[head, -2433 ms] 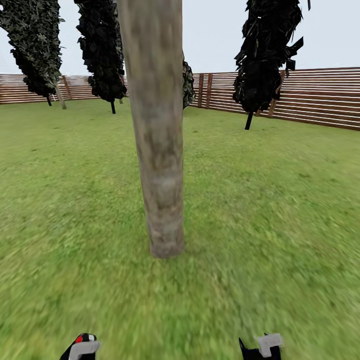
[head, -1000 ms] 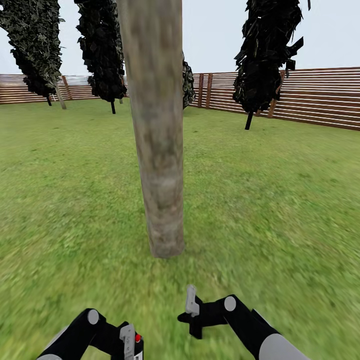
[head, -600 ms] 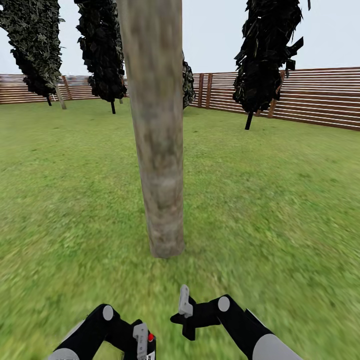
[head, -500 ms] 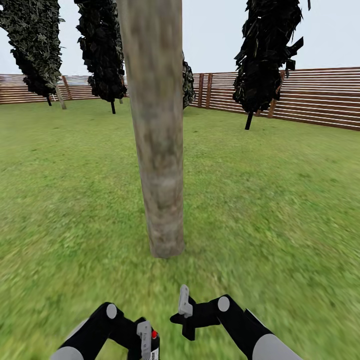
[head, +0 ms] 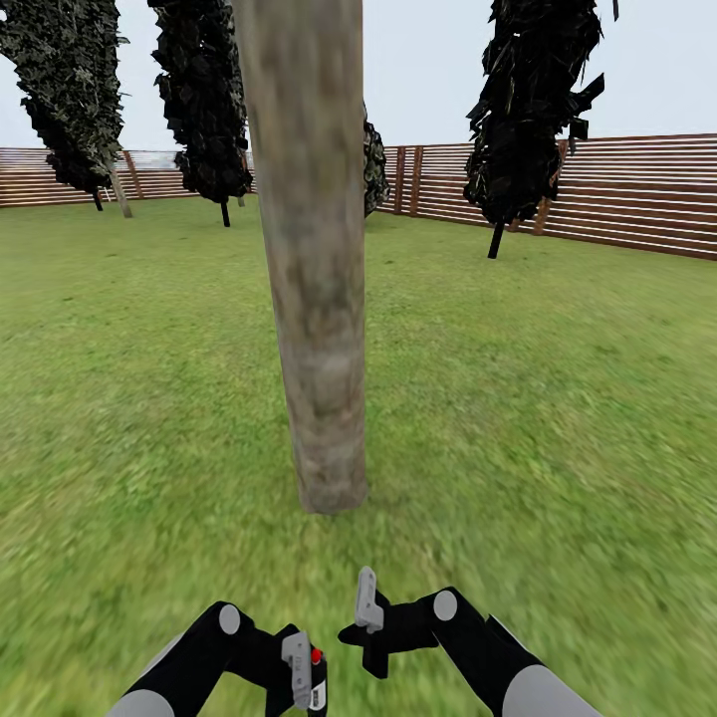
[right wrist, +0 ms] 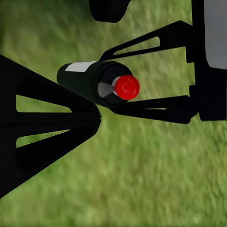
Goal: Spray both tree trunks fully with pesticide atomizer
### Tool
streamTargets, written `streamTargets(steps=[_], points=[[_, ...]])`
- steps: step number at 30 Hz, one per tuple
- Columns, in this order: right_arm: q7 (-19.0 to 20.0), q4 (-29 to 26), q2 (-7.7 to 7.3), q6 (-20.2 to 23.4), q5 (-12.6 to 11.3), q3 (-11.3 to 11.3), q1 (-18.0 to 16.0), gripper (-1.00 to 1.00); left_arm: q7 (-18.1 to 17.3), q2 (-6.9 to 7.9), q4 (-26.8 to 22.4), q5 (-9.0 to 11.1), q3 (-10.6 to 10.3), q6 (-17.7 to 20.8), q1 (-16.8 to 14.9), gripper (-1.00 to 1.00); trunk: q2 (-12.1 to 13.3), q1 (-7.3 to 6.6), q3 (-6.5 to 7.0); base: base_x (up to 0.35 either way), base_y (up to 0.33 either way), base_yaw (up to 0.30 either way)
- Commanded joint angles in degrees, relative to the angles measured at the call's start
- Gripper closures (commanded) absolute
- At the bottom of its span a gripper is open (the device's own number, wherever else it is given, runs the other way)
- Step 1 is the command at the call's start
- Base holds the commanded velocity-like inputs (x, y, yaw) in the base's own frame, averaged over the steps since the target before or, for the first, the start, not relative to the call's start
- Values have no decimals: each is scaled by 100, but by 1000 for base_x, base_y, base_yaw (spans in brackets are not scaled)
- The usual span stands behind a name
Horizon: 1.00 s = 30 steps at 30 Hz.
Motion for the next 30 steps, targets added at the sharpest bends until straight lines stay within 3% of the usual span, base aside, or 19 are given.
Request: streamTargets(steps=[1, 8, 17, 30], points=[[2, -5, 3, -34, 55, -5, -3, 100, -5, -1, 0, -44, 6, -61, -2, 100, -2, -1, -5, 0, 0, 0], [2, 2, 6, -34, 55, -5, -2, 100, -38, 0, 2, 5, 20, -90, -2, 100, -2, -1, -5, 0, 0, 0], [2, 4, -1, -34, 55, 1, -1, 100, -39, -9, 0, 295, 25, -115, -2, 100, -2, -1, -5, 0, 0, 0], [2, 8, -1, -34, 57, -3, -1, 100, -4, -172, -7, 331, 25, -115, -2, 100, -2, -1, -5, 0, 0, 0]])
